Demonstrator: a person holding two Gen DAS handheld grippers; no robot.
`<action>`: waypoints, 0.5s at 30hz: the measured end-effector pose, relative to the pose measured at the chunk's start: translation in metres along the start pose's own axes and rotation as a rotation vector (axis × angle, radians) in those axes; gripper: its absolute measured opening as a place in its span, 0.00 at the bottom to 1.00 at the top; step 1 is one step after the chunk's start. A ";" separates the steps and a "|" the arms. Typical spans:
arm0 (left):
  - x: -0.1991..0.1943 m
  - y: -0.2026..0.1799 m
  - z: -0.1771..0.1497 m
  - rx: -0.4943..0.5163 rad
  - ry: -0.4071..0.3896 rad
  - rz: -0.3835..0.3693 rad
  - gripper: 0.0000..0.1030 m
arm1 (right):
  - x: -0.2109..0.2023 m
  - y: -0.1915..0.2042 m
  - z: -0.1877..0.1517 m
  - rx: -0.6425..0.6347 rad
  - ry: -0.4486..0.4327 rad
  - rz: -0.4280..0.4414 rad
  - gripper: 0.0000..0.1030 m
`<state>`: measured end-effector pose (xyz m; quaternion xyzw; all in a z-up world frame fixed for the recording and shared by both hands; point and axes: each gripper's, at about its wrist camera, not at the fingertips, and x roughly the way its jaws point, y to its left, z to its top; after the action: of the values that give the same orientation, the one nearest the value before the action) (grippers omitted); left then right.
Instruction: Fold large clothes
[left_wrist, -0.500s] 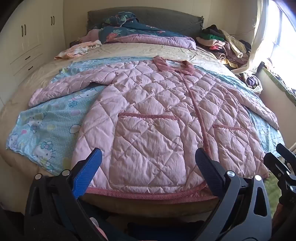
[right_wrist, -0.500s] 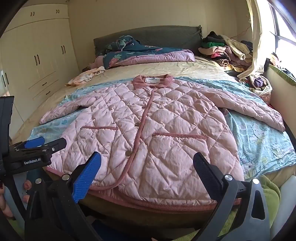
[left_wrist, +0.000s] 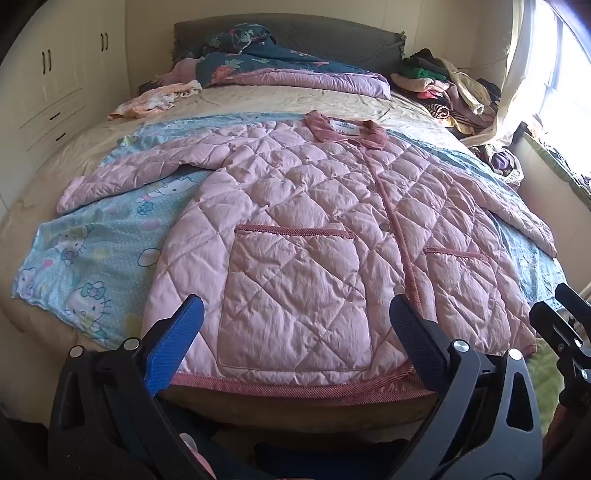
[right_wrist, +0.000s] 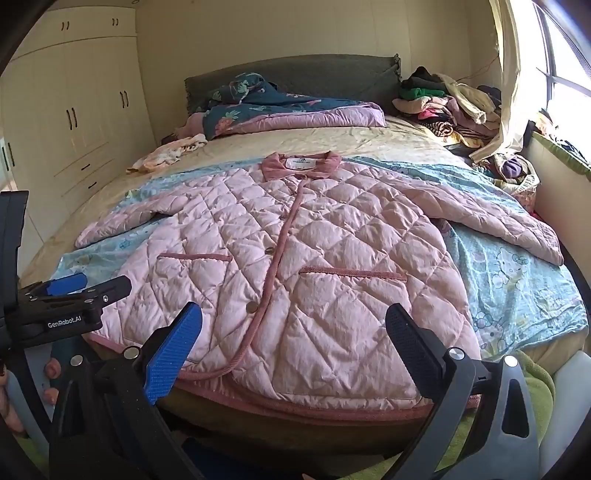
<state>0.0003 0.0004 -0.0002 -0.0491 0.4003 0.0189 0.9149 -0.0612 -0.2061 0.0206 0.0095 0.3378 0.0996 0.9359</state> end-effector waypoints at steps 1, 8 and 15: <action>0.000 0.000 0.000 0.000 0.001 0.002 0.91 | 0.000 0.000 0.000 0.000 -0.001 -0.002 0.96; 0.000 0.000 0.000 0.000 0.000 0.002 0.91 | -0.001 0.002 -0.001 -0.005 -0.002 0.001 0.96; 0.000 0.000 0.000 0.001 0.000 0.003 0.91 | -0.001 0.003 0.000 -0.006 -0.003 0.001 0.96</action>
<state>0.0002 0.0001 -0.0001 -0.0480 0.4002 0.0199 0.9150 -0.0631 -0.2034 0.0214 0.0068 0.3362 0.1009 0.9363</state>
